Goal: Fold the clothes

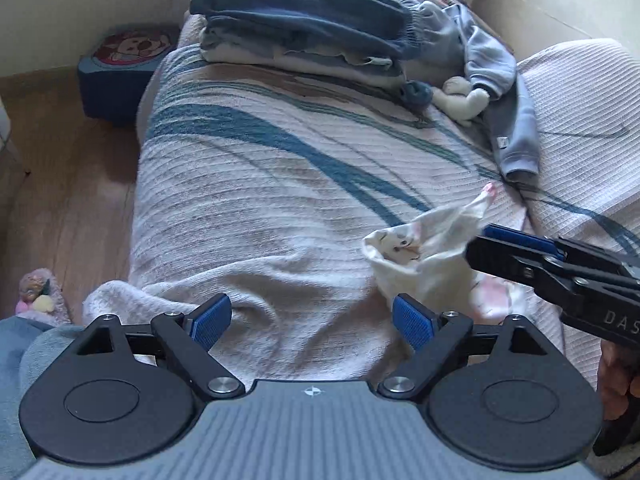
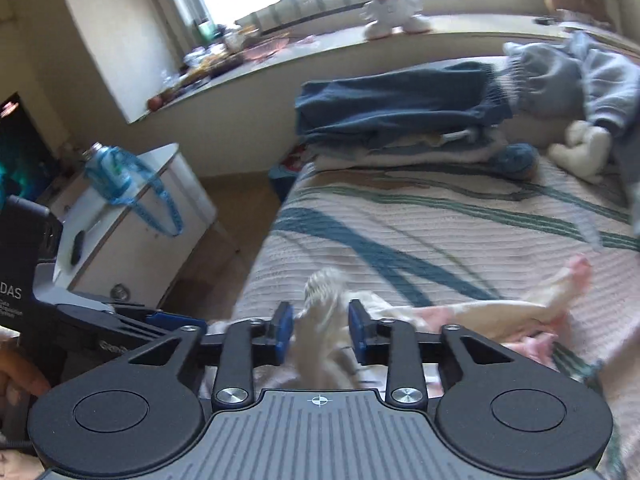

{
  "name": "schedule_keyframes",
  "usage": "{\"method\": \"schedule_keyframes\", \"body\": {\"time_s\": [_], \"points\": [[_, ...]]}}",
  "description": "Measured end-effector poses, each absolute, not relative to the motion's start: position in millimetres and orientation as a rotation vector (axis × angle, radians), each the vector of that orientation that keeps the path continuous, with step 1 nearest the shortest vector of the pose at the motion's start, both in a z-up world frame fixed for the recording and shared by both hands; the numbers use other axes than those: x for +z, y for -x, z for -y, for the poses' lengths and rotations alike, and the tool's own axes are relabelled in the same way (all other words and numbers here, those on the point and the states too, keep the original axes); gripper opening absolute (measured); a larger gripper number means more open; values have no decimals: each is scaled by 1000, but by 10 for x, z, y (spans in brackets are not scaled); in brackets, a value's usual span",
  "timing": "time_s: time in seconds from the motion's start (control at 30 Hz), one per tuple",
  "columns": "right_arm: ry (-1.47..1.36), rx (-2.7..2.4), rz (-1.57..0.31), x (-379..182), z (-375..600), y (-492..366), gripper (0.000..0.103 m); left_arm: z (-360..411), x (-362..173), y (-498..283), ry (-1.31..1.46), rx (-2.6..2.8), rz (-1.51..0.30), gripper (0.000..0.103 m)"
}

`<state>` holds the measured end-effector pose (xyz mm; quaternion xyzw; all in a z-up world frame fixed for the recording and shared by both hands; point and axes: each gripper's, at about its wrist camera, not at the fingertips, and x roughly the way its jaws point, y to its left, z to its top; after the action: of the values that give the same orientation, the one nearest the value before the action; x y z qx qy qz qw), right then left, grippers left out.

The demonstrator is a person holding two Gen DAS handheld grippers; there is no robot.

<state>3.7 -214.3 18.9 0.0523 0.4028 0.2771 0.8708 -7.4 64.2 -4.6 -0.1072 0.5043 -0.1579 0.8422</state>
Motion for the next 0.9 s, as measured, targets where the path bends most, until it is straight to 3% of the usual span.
{"method": "schedule_keyframes", "body": {"time_s": [0.33,0.43,0.5,0.57,0.9], "points": [[-148,390,-879,70,2784,122,37,-189,-362,-61,182,-425,-1150,86],[-144,386,-874,27,2801,47,37,-175,-428,-129,185,-413,-1126,61],[-157,404,-886,-55,2787,-110,37,-166,-465,-173,189,-406,-1113,26],[-162,411,-906,-152,2763,-257,37,-171,-471,-182,228,-438,-1124,6],[-102,485,-955,-333,2521,-415,37,-880,-147,59,303,-410,-1074,4]]}}
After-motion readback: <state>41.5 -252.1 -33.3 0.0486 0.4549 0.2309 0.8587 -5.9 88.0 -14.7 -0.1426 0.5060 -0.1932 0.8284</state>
